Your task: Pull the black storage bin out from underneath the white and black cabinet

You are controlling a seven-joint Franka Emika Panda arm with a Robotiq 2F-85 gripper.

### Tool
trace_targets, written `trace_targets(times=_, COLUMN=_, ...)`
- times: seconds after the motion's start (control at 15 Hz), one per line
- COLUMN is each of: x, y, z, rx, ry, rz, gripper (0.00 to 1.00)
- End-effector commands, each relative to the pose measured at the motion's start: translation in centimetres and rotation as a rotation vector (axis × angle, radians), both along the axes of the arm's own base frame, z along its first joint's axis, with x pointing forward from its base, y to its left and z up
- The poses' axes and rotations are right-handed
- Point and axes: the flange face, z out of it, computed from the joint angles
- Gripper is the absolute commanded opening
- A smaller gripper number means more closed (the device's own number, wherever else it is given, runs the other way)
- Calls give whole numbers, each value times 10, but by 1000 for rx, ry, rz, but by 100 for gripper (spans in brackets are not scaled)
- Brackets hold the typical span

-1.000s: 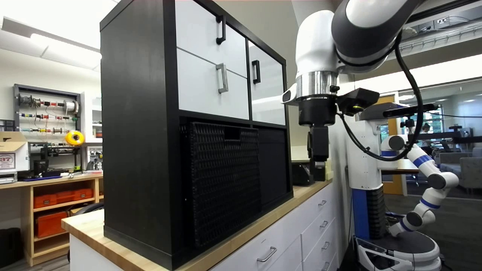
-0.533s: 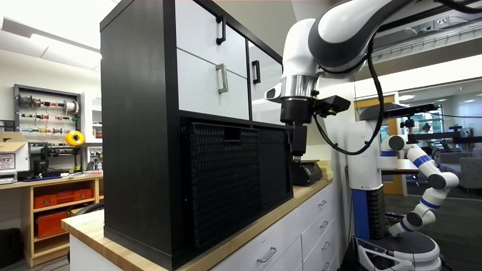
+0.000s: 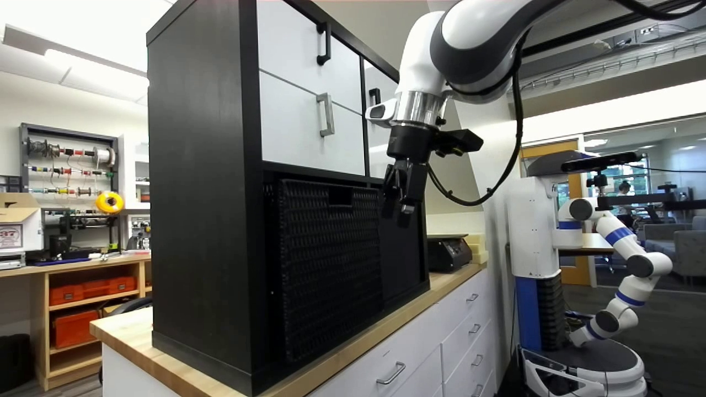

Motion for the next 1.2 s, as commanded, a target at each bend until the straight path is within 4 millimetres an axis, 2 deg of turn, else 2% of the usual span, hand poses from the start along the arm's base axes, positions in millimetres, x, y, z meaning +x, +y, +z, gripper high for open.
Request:
trace_targets(times=0.0, x=-5, y=7, z=29, rx=-29, ry=-77, rz=106, gripper=100)
trace_targets(times=0.33, x=-10, y=24, z=44, rx=-120, ry=-193, rz=189, gripper=100)
trace_targets(times=0.67, x=-6, y=44, z=43, rx=-195, ry=-315, rz=241, gripper=100)
trace_targets(times=1.13, x=-2, y=48, z=44, rx=-259, ry=-417, rz=271, gripper=100)
